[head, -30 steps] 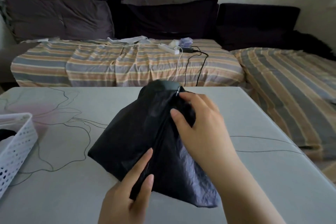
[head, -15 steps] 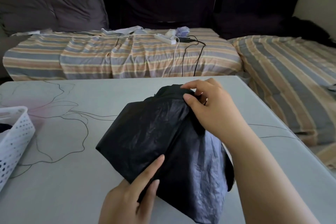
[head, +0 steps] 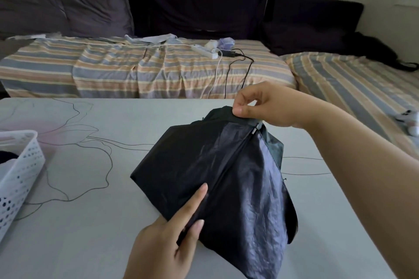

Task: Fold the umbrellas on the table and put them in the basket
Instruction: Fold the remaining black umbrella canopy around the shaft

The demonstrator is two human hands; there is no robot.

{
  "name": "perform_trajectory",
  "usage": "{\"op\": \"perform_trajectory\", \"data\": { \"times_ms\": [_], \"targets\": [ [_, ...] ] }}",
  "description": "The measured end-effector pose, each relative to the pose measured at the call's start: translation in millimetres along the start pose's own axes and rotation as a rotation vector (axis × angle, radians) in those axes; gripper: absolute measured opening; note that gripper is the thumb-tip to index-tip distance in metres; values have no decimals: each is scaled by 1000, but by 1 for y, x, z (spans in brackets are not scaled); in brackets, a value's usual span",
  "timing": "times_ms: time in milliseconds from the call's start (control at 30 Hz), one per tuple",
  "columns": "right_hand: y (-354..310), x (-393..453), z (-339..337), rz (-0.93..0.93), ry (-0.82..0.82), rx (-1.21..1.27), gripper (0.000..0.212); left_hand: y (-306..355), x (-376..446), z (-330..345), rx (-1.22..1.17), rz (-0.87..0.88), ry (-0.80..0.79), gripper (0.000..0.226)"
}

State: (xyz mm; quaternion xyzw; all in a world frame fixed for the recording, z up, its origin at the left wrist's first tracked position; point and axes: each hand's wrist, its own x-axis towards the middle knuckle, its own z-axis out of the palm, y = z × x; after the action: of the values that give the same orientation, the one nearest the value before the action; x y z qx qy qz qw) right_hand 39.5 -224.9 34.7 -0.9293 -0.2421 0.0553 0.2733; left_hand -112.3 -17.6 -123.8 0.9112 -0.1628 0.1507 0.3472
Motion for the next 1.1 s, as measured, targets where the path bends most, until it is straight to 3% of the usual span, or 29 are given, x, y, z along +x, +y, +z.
{"op": "perform_trajectory", "data": {
  "times_ms": [333,400,500,600,700,800,967,1033,1100],
  "targets": [
    [-15,26,11,63,42,-243,24,-3,9,-14,128,138,5,45],
    [-15,25,13,73,95,-153,20,-4,8,-11,77,118,13,42],
    [-8,15,11,114,354,42,10,-5,9,-8,12,60,21,40],
    [13,-7,6,233,570,114,23,-5,11,-11,-30,47,41,41],
    [33,-36,13,325,417,50,33,-2,12,-13,-81,32,86,41],
    [31,-50,27,326,272,297,37,-1,13,-11,-115,14,125,38],
    [17,-45,31,126,475,352,41,5,15,-10,-143,4,208,47],
    [16,-44,34,91,521,554,37,6,15,-8,-157,-12,241,47],
    [19,-45,39,171,482,762,38,7,15,-4,-174,-7,245,47]
  ]
}}
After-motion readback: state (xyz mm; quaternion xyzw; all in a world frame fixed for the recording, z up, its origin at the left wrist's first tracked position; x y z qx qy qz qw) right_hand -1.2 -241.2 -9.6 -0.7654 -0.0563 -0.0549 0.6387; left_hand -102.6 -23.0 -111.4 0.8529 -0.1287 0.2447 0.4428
